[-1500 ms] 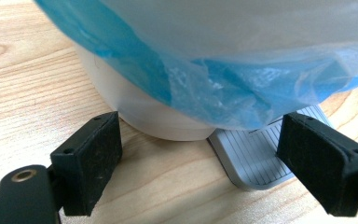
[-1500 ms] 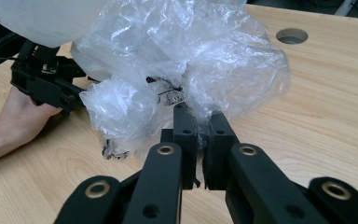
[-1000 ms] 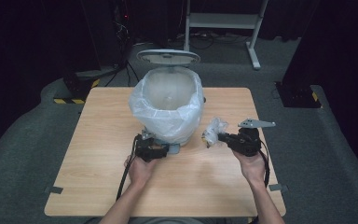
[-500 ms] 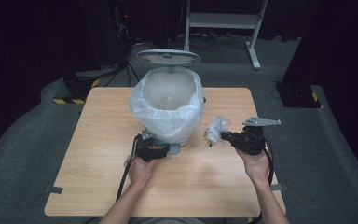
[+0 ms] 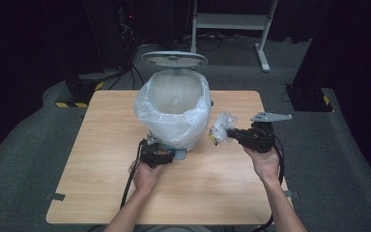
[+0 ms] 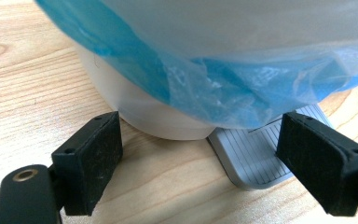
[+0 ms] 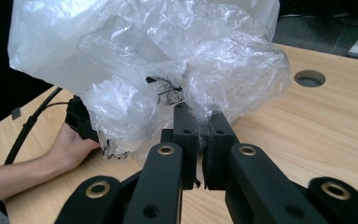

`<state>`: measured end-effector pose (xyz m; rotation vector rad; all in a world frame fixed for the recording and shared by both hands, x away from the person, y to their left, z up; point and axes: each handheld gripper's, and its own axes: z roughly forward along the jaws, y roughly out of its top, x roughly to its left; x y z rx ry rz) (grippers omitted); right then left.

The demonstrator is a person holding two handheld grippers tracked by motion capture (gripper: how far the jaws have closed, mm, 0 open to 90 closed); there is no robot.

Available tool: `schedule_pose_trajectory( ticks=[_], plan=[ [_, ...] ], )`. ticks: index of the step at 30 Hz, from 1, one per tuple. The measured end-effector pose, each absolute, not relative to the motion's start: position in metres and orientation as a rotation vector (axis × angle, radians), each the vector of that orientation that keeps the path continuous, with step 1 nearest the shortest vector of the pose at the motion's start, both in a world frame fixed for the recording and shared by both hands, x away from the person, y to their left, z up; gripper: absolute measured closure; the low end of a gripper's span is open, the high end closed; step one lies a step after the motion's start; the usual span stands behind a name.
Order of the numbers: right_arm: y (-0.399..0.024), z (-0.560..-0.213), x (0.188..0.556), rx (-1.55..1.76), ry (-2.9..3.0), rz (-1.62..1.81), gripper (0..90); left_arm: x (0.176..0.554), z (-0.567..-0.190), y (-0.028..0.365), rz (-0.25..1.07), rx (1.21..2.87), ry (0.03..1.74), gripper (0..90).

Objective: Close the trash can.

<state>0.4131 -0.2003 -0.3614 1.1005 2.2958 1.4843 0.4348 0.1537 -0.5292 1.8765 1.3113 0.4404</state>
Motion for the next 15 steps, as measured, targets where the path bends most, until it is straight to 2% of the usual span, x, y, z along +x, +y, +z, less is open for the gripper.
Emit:
schedule_pose_trajectory(
  ticks=[15],
  plan=[
    [-0.186, -0.322, 0.426, 1.006, 2.295, 1.511, 85.9, 0.435, -0.529, 0.154, 0.443, 1.888, 1.307, 14.6]
  ],
)
